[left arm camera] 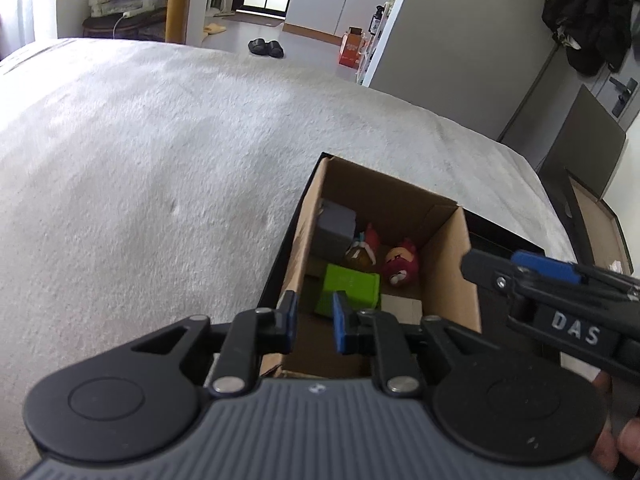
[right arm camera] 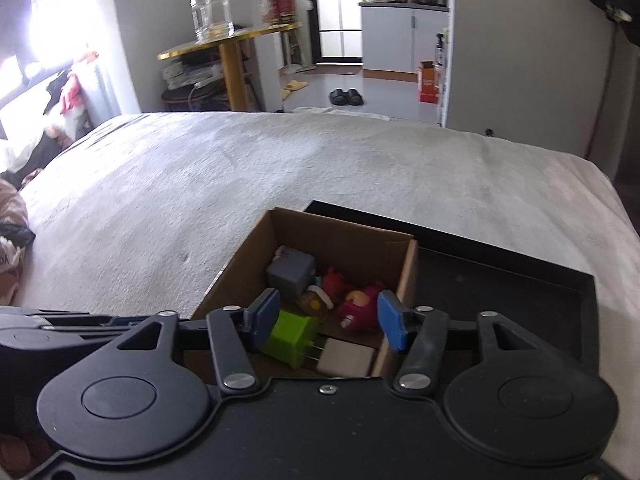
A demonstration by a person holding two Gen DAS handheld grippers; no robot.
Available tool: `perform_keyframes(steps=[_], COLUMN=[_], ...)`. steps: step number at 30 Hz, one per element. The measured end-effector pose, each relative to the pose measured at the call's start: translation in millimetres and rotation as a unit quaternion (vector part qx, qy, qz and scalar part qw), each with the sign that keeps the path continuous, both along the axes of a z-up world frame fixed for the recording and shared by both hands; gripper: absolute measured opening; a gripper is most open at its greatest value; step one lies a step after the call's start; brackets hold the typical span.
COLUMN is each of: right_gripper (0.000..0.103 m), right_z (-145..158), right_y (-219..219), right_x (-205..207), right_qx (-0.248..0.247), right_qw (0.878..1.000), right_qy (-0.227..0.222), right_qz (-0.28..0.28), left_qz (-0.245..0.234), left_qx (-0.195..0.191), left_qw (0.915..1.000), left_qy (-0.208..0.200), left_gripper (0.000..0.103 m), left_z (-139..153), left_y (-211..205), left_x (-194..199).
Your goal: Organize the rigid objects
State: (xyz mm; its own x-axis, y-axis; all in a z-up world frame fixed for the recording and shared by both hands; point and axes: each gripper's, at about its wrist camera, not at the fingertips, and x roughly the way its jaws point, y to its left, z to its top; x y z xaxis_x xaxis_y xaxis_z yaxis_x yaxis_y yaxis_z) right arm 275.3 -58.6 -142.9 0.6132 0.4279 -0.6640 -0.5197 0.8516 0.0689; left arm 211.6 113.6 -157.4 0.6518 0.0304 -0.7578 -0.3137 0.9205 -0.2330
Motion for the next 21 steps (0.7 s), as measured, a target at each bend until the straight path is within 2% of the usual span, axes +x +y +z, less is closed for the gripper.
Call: perform_keyframes(steps=[1, 5, 8, 13, 21], right_gripper=[0.060, 0.070, 0.079, 0.089, 0.101], right_z=[2, 8, 14, 24, 41], right_y=[-5, -28, -47, -71, -106], right_x=[0, -2, -4, -10, -23], right_qx=[0.002, 0.007, 0.016, 0.022, 0.035], right_qw=[1.000, 1.000, 0.999, 0.998, 0.997], right_qy=[0.002, 0.007, 0.012, 0.009, 0.010], right_qz=[-0.004, -0.027, -0.044, -0.057, -0.074], left_qz=[-0.002, -0.003, -0.005, -0.020, -0.027], left_qx=[0.001, 0.019, 0.032, 0.049, 0.058], left_qw=[1.0000, 0.9997, 0.9994, 0.9986, 0.9979], left_qy=[0.004, 0.013, 0.008, 0.000, -0.010], left_gripper=[0.023, 0.053, 0.067, 0.081, 0.086], left_z=[2, 15, 28, 49, 76], left_y=[-2, -11, -20, -39, -63], left_x=[1, 4, 4, 4, -7])
